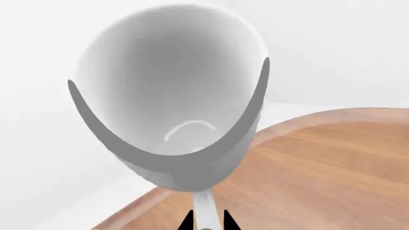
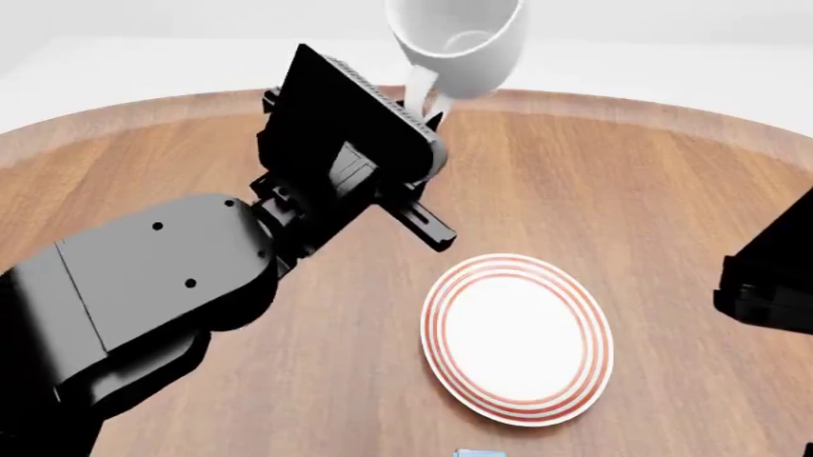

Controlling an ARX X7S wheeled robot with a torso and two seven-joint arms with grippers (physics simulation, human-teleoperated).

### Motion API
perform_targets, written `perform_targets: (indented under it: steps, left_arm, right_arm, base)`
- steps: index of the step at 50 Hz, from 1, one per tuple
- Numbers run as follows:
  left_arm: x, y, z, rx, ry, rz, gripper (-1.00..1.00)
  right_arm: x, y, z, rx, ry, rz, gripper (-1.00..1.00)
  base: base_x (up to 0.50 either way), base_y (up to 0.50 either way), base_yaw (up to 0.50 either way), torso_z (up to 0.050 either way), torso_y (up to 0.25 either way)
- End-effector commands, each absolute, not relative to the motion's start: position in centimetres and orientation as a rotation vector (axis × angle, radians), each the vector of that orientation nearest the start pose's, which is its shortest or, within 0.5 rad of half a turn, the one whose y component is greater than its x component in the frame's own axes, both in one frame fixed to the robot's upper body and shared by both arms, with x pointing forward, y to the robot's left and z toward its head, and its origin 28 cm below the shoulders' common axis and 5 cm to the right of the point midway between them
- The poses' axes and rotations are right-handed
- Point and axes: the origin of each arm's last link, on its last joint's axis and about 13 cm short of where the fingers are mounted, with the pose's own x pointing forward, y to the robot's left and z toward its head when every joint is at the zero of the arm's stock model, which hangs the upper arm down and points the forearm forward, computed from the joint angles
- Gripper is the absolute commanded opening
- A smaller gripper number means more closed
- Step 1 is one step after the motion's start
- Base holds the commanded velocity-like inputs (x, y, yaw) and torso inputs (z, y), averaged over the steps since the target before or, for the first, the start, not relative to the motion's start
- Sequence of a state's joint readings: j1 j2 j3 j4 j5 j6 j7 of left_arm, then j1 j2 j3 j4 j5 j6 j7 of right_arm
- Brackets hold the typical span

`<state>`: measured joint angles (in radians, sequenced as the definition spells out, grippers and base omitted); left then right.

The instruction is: Pick up the white mug and put it on the plate, and put the chocolate pudding to the right of the plate.

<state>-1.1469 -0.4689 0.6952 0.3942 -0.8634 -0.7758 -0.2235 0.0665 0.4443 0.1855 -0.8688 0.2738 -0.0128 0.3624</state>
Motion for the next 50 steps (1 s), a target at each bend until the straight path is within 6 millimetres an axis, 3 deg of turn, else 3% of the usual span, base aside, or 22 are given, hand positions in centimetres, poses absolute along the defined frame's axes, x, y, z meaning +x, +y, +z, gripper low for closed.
perform_targets:
  steps: [1, 22, 33, 38, 50]
  left_arm:
    - [30.2, 14.0, 28.1, 0.388, -0.167, -0.801, -1.00]
    - [33.0, 12.1, 26.6, 0.443, 0.015, -0.834, -1.00]
    - [33.2, 10.7, 25.4, 0.466, 0.109, -0.903, -1.00]
    - [33.3, 10.3, 24.9, 0.370, 0.220, -0.946, -1.00]
    - [33.5, 9.4, 22.7, 0.319, 0.305, -0.978, -1.00]
  right_arm:
    - [16.5, -16.2, 22.0, -0.084, -0.993, -0.214, 1.00]
    - [16.6, -16.2, 21.8, -0.084, -0.988, -0.217, 1.00]
    - [16.5, -16.4, 21.8, -0.085, -0.992, -0.221, 1.00]
    - [16.5, -16.4, 21.8, -0.083, -0.990, -0.221, 1.00]
    - [16.5, -16.3, 21.8, -0.081, -0.989, -0.217, 1.00]
  base:
    - [0.00, 0.00, 0.00, 0.000, 0.000]
    - [0.00, 0.00, 0.00, 0.000, 0.000]
    - [0.00, 0.00, 0.00, 0.000, 0.000]
    - [0.00, 0.00, 0.00, 0.000, 0.000]
    - [0.00, 0.00, 0.00, 0.000, 0.000]
